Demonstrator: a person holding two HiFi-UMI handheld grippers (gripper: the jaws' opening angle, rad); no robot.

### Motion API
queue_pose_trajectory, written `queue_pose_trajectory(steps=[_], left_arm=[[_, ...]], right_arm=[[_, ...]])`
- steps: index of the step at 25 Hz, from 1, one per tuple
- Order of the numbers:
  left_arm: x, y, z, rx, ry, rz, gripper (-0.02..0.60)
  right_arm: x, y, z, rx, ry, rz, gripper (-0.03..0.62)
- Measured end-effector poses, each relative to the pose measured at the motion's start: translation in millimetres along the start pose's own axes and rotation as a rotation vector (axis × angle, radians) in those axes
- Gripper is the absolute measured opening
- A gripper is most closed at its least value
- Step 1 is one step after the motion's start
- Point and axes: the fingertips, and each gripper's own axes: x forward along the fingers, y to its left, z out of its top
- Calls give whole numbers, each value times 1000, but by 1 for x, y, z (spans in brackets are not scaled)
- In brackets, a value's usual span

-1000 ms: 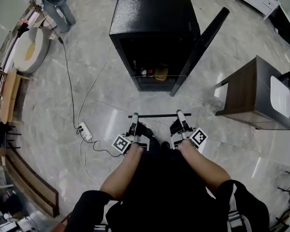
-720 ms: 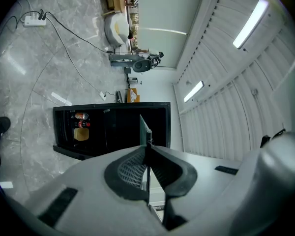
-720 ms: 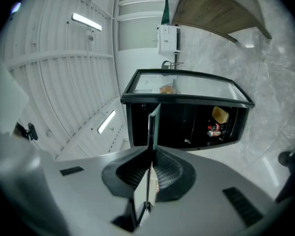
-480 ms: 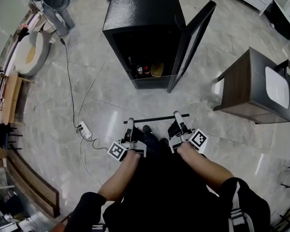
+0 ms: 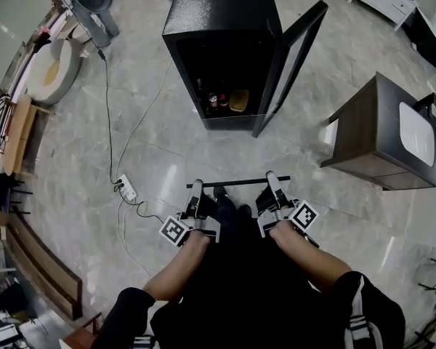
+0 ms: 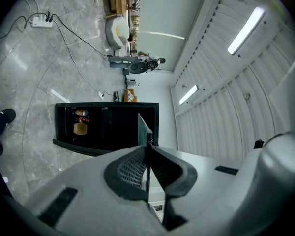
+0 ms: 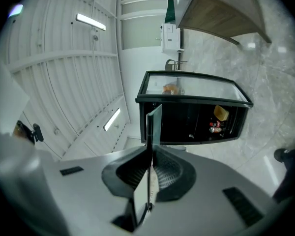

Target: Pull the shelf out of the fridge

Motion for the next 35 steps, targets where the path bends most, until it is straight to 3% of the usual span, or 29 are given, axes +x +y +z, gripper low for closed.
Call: queue_pose_trajectory(steps=[16,35], left_arm=[[-12,-20,-8,25,30,-37,37],[-11,-33,0,45,3,-71,37]], right_arm=[[-17,18,-3,-16,15,24,40],[-8,29,-7,-15,27,64,40]])
